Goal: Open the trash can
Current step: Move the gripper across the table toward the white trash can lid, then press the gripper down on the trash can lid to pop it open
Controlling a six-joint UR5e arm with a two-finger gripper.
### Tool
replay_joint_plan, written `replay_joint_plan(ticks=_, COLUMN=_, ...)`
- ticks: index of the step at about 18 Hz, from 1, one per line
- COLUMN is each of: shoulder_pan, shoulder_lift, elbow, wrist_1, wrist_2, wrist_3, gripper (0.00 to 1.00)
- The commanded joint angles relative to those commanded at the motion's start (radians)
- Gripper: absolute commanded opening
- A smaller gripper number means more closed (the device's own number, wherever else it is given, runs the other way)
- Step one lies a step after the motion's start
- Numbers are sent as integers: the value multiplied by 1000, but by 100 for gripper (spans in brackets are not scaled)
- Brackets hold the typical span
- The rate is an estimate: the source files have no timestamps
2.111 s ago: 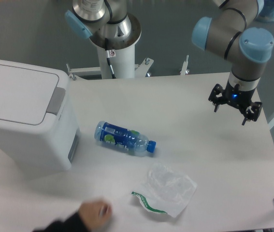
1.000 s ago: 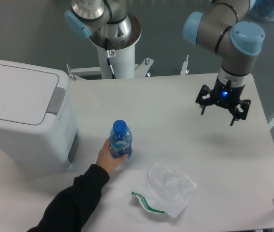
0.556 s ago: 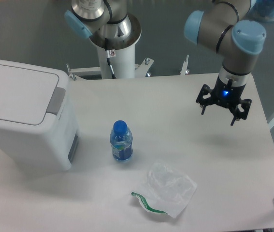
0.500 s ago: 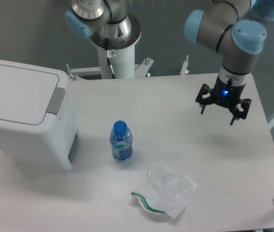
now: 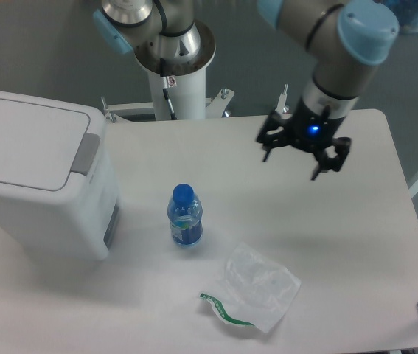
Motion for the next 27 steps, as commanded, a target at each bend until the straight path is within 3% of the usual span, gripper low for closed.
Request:
replay_joint_plan(ticks=9, shoulder_pan=-115, shoulder_lift=34, elbow=0, wrist_1=-8, wrist_2=-206, wrist_3=-161, gripper=100)
replay_joint_plan(ticks=15, shoulder_pan=-161, shoulder_lift=109, elbow=-74, wrist_1=0, wrist_2=-218, wrist_3=-189, gripper=100)
replay_joint_plan(ticks=23, shoulder_pan=-209, shoulder_lift=117, elbow=-109, wrist_1=5, wrist_2=-230, wrist_3=-246, gripper=100)
replay_joint_plan(ticks=27, shoulder_pan=-229, shoulder_lift=121, elbow=-162, wrist_1=72, wrist_2=-226, wrist_3=-246, gripper=100)
